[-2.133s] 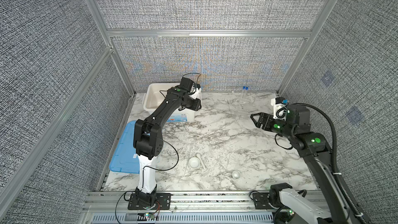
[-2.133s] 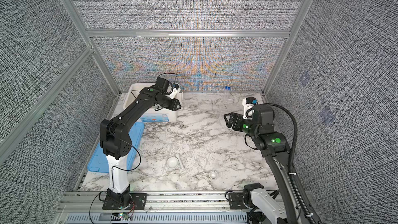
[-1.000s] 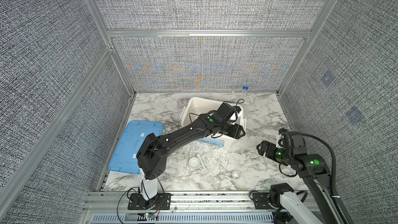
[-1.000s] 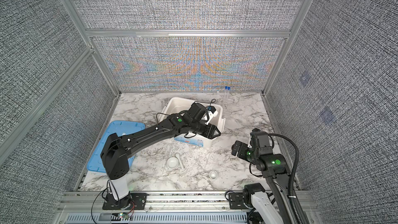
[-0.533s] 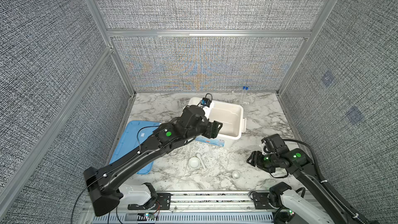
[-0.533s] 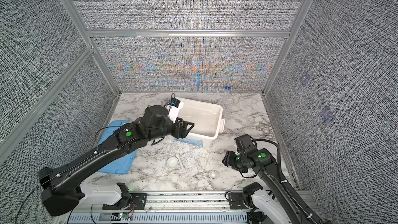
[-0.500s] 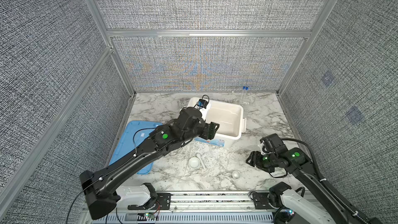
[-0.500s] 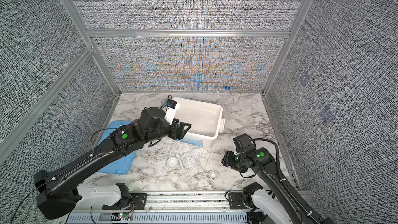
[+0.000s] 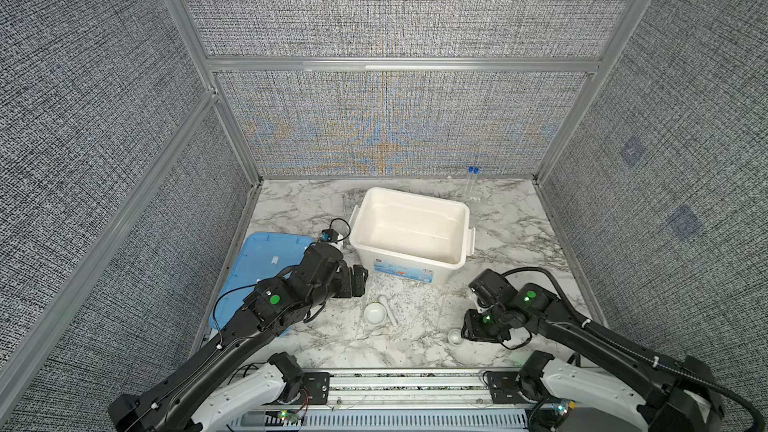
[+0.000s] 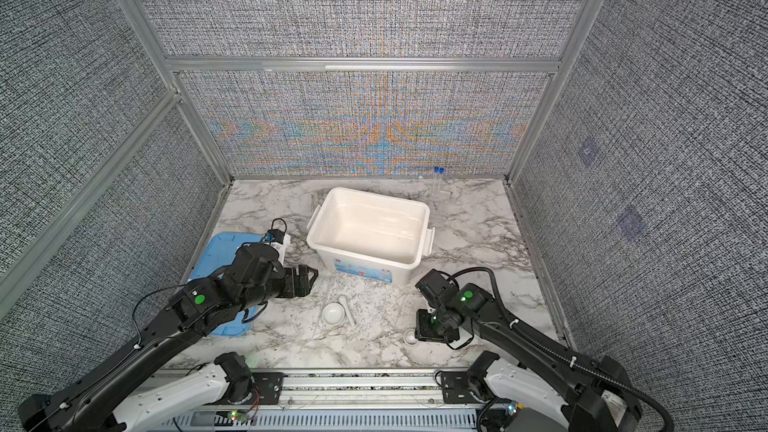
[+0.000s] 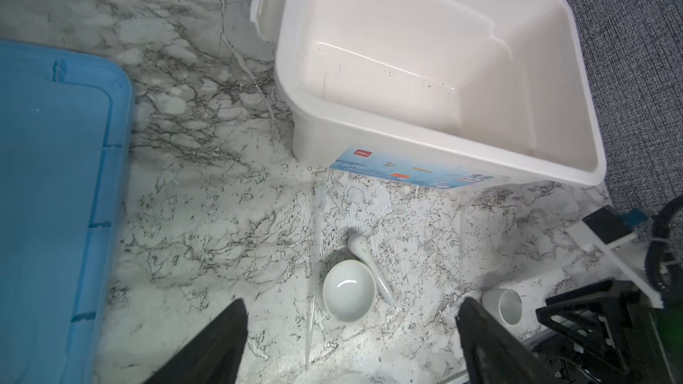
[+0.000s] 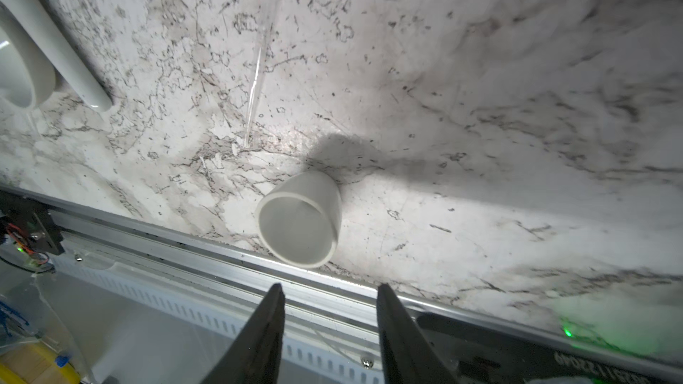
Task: Organize the chemistry lab equipment
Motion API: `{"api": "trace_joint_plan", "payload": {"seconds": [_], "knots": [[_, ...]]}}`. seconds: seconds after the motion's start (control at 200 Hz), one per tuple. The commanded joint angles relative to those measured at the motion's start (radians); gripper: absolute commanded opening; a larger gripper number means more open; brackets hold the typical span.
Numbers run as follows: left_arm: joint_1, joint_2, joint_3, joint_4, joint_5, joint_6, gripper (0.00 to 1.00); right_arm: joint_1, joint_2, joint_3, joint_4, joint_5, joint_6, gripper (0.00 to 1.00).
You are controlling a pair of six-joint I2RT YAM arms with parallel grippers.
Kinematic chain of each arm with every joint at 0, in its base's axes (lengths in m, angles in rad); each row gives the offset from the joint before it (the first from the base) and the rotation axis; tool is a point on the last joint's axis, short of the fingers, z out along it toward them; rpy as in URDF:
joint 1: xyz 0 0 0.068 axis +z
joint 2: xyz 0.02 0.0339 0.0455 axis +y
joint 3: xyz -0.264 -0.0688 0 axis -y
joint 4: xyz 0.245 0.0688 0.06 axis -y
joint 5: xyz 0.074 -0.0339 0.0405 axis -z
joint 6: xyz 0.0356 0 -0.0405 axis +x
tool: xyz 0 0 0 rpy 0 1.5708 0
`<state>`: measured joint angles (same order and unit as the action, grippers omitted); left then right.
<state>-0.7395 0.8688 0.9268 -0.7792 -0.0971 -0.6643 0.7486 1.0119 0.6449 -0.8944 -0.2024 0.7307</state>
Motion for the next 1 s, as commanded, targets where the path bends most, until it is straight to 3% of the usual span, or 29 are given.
{"api": "trace_joint_plan", "payload": {"seconds": [0.0,0.365,0.675,0.995], "knots": [[0.036,-0.008,-0.007,-0.032,0.063,-0.021,0.9,0.035,0.036,-0.018,0.07,0.04,0.022,0.42],[0.078,-0.035,-0.043,-0.046,0.034,-0.006,0.91,0.051,0.095,-0.089,0.186,0.041,0.032,0.29],[0.079,-0.049,-0.031,-0.053,0.018,-0.008,0.91,0.057,0.082,-0.086,0.167,0.07,0.048,0.14],[0.08,-0.087,-0.071,-0.034,0.018,-0.017,0.91,0.071,0.096,-0.076,0.166,0.079,0.061,0.04]]}}
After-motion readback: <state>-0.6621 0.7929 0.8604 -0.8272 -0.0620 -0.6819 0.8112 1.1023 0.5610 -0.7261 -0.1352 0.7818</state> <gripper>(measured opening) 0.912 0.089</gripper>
